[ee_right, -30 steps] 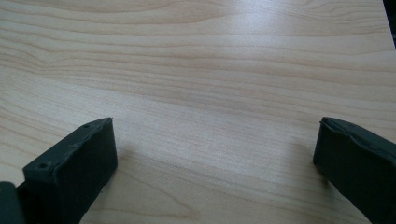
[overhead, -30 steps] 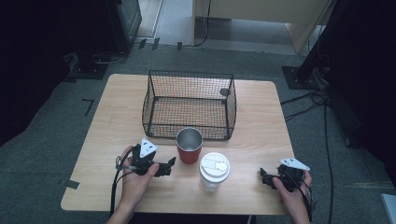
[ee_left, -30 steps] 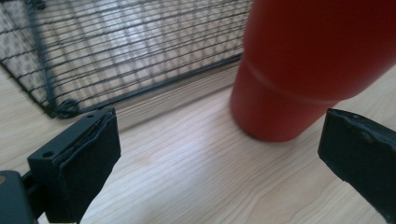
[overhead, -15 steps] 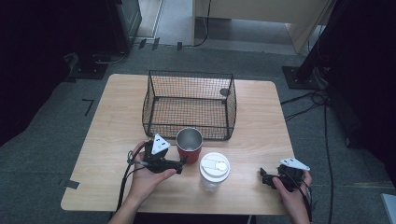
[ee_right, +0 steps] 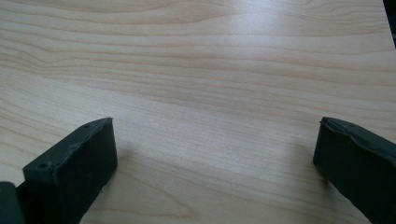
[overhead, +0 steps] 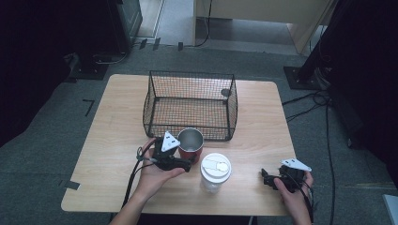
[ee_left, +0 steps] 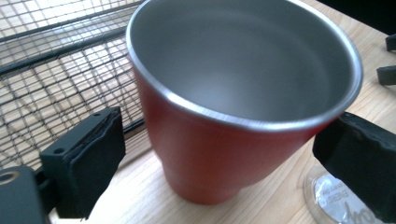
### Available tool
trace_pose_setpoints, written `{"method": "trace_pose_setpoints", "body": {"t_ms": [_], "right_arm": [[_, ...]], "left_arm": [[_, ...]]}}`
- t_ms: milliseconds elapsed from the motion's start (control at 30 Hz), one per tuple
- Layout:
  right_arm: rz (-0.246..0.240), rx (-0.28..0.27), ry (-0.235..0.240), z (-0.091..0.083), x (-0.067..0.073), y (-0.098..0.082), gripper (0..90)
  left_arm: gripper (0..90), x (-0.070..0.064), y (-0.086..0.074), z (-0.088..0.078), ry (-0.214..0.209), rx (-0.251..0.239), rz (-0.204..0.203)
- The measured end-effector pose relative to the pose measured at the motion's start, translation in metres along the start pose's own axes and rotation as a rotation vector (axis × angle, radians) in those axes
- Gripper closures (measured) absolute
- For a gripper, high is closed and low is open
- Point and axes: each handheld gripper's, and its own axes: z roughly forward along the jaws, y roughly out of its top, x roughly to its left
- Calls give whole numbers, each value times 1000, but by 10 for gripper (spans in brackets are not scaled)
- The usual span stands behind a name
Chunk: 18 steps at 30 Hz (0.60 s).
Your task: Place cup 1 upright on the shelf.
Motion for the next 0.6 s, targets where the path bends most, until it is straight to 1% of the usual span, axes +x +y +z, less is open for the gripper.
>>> {"method": "trace_pose_setpoints", "body": {"t_ms": [133,167,300,467,600], "right_arm": [[-1,0,0,0,0,0,0],[1,0,0,0,0,0,0],[0,0,0,0,0,0,0],[-1,0,0,0,0,0,0],[0,0,0,0,0,0,0]], "left_arm": [[55,-1,4,3,-15,-2,3],[70,-2,6,5,-17,-8,5],[69,-1,10,9,-21,-3,2],[69,-2,13,12,-21,3,6],[69,-2,17,16,-10,4,4]]}}
